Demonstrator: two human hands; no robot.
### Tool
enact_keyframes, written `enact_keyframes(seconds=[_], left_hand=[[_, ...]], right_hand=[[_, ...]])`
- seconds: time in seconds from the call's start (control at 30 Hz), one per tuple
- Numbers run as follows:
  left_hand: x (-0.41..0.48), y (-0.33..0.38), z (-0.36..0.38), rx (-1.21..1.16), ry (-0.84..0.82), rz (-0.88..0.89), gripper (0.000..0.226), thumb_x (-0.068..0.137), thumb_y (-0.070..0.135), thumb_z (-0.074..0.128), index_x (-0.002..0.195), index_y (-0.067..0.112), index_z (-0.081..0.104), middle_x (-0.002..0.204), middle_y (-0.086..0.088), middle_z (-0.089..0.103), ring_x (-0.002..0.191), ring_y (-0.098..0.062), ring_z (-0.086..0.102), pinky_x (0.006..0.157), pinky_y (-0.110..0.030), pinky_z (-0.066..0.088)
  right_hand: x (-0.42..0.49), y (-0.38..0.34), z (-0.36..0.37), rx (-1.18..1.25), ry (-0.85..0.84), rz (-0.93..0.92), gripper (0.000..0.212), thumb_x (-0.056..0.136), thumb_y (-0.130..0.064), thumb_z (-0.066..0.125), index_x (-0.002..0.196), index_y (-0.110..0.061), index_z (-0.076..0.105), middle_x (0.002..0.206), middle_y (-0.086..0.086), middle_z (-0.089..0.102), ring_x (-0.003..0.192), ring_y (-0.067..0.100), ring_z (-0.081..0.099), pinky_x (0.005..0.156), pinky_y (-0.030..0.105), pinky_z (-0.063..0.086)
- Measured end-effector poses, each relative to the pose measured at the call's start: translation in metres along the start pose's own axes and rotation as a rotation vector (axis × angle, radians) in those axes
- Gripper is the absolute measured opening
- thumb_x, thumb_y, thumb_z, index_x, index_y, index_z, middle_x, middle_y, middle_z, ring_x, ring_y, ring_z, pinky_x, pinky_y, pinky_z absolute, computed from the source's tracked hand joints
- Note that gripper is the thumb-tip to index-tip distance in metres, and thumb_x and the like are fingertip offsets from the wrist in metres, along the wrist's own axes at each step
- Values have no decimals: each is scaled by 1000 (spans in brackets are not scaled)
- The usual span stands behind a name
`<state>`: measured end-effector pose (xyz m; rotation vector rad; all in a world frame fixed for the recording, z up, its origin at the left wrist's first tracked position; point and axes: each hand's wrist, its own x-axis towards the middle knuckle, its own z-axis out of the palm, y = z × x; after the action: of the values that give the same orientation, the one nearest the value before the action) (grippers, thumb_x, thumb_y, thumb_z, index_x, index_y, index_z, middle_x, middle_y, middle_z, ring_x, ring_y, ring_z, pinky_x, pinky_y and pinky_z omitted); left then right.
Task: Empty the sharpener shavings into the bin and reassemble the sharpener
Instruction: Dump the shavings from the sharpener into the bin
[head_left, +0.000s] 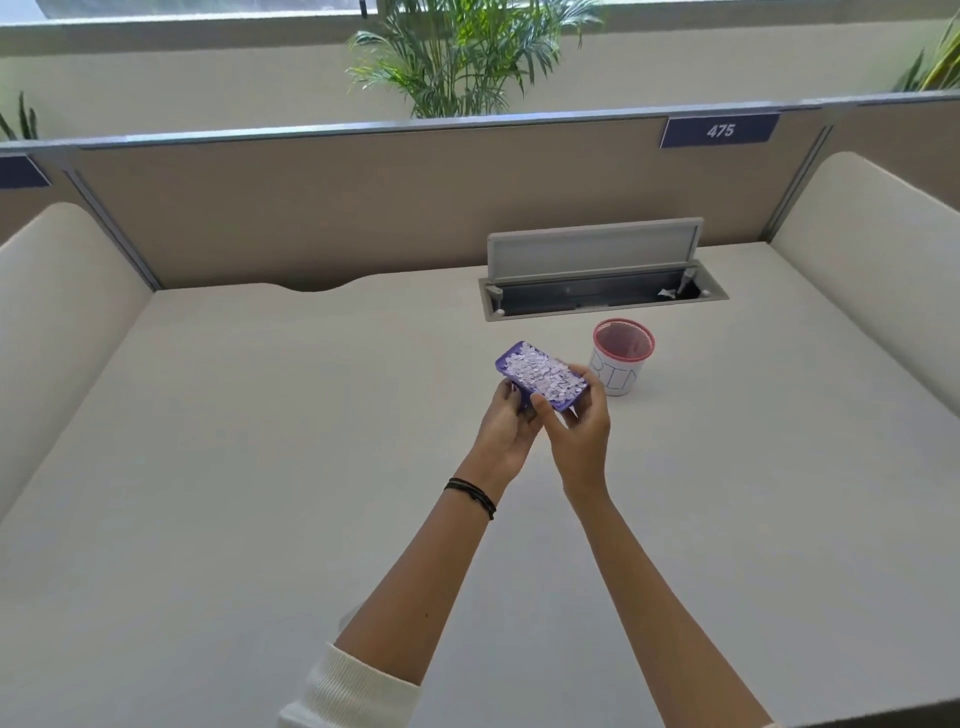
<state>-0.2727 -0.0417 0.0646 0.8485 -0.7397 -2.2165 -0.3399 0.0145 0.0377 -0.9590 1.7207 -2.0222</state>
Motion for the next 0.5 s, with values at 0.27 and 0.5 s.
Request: enact_keyframes(seconds=[0.27,0.5], left_hand=[[25,-20,-14,659,-76,137,28,98,13,40,123,16,53,123,-4,64,114,-14,57,100,-24,43],[45,-34,-61,1001,56,285,36,96,4,37,125,17,53,134,2,54,132,-12,40,121,-39,7]], right_hand=[[34,23,-39,61,119,54,46,80,-11,71,120,-16,50,117,0,59,110,18,59,80,18,56],[78,28,-78,29,287,17,49,80,-12,72,122,-5,47,125,18,54,115,25,56,77,23,58]])
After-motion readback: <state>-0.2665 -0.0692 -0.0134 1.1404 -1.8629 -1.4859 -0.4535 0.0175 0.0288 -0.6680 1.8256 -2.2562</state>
